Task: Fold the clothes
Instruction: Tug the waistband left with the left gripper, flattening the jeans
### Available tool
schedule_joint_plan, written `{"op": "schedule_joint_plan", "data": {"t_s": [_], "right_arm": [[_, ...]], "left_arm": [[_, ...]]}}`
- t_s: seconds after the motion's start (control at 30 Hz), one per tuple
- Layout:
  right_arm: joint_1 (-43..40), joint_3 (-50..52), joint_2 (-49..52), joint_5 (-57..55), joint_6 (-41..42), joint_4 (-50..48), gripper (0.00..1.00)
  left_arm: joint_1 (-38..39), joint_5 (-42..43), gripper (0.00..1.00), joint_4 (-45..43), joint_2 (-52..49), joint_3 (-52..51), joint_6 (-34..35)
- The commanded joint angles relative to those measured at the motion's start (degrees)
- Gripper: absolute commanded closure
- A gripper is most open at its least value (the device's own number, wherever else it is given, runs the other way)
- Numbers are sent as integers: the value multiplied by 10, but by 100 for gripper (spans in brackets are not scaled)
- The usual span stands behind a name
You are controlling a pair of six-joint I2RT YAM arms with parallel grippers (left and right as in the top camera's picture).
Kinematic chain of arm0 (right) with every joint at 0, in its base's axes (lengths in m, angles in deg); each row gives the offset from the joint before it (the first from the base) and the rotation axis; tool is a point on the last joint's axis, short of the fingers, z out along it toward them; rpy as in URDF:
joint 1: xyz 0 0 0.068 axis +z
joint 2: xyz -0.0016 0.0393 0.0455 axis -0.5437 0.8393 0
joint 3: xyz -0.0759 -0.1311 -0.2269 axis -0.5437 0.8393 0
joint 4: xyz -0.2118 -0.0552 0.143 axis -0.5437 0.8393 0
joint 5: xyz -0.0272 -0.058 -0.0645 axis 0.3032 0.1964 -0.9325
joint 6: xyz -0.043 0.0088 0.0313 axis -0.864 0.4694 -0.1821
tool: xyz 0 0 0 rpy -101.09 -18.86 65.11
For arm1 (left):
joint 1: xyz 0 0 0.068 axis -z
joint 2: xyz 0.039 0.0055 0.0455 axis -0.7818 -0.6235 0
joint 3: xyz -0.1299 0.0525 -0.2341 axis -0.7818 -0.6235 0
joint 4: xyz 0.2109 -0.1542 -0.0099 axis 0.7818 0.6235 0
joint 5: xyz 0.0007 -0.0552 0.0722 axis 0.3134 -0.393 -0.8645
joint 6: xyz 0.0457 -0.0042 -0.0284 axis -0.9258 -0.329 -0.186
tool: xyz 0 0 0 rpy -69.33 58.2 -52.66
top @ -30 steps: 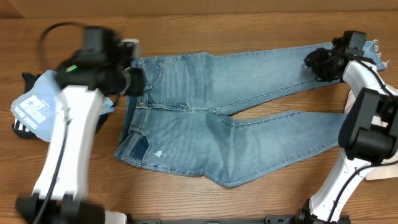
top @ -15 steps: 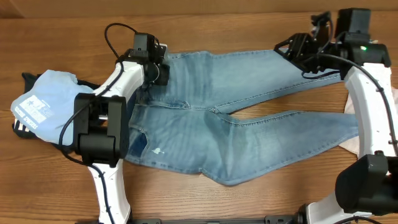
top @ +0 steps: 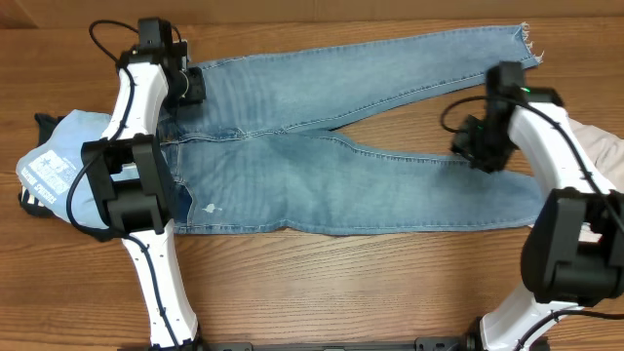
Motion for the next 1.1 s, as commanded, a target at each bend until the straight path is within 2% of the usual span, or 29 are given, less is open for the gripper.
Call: {"op": "schedule_joint_plan", "data": {"t_s": [0.0,0.1,0.17,0.2,0.23,0.27,0.4,0.47,0.5,0.53,0.6,0.67,0.77,0.83,0.93,1.07], "right_arm": [[-41,67,-2,-5,5,-25,58],[-83,120,3,-10,5,-90,57],[-135,143,24,-54,33,-142,57],[-157,143,33,-53,39,-150,58],[-193,140,36,6,25,-163,59],[-215,118,35,75,-4,-158,55],[-254,43,-17,196,-43,-87,54],[-261,38,-33,163,-39,-64,47],[-267,39,-32,141,-35,-65,51],[-274,39,-32,124,-18,-79,61],[-285,39,-29,65,7,-121,75],[-289,39,-5,-42,39,-151,81],[-300,39,61,-72,39,-184,84],[-330,39,77,-115,39,-187,89],[-398,-6,71,-117,68,-144,94],[-448,-89,69,18,64,-87,93]], "left_arm": [[24,2,70,91,6,127,-44],[35,3,69,223,21,243,-44],[43,7,69,294,43,306,-42],[49,5,69,320,59,322,-43],[57,5,69,339,82,329,-44],[64,5,68,354,106,329,-45],[99,-43,63,433,169,329,-58],[105,-43,61,473,189,329,-52],[105,-41,62,473,203,323,-48],[105,-43,62,473,216,323,-48],[105,-37,60,473,245,323,-48],[106,-25,58,473,275,323,-48],[110,-23,50,473,320,323,-48],[112,-23,44,473,352,322,-48],[112,-27,39,473,416,294,-48],[112,-37,37,473,509,172,-48]]}}
